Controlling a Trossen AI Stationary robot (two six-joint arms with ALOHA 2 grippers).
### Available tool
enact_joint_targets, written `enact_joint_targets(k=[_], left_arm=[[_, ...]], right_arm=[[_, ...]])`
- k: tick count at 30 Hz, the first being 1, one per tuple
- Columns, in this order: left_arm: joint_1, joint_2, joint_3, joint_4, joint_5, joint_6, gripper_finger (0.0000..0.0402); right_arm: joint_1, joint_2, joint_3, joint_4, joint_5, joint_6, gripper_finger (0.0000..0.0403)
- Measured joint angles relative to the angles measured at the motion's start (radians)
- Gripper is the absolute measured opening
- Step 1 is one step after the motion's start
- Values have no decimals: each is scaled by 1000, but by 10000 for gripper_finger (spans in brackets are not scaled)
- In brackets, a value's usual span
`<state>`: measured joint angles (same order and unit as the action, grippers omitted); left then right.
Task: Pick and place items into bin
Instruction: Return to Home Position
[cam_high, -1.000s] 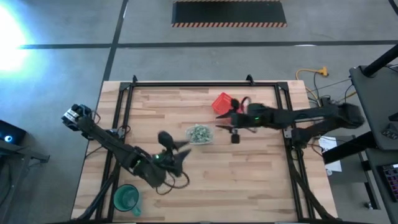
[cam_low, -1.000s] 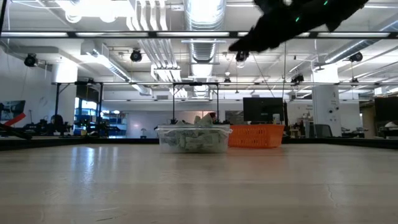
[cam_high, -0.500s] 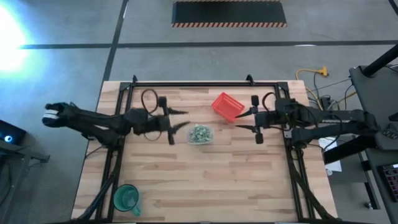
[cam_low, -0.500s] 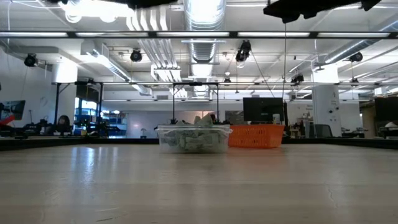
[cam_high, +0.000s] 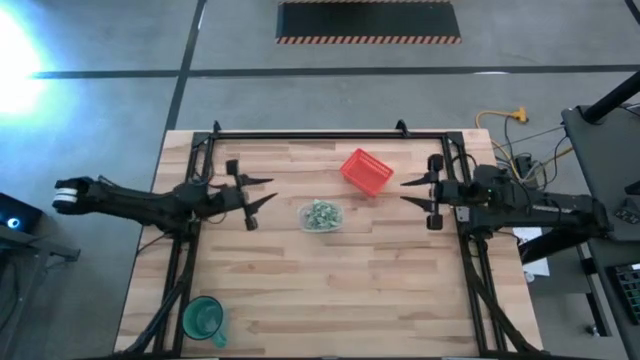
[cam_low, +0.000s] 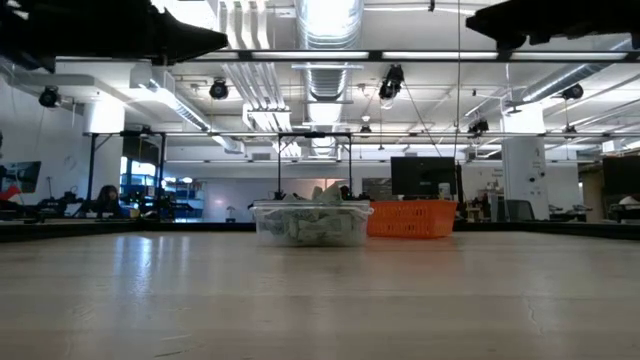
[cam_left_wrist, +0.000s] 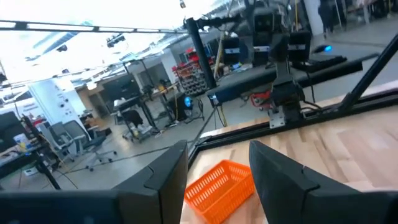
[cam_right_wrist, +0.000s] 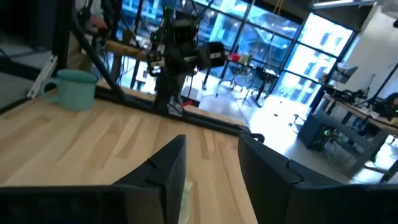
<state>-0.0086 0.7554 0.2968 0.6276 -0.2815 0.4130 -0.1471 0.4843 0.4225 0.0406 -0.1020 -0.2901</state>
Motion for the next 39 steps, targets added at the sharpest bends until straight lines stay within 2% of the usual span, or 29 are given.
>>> enact_joint_targets(k=[7, 16, 22, 32, 39], left_arm=[[-6, -185, -129, 0, -5, -24, 155], [-8, -302, -246, 1, -5, -46, 155], [-8, -388, -288, -12, -11, -66, 155], [-8, -481, -289, -142, -14, -93, 155], [-8, -578, -289, -245, -14, -90, 155]], right_arm=[[0, -217, -138, -2, 0, 55, 141], [0, -453, -267, -16, 53, 93, 131], [0, -484, -315, -10, 54, 133, 127], [0, -484, -381, 2, 57, 225, 131], [0, -484, -401, 20, 49, 231, 123]])
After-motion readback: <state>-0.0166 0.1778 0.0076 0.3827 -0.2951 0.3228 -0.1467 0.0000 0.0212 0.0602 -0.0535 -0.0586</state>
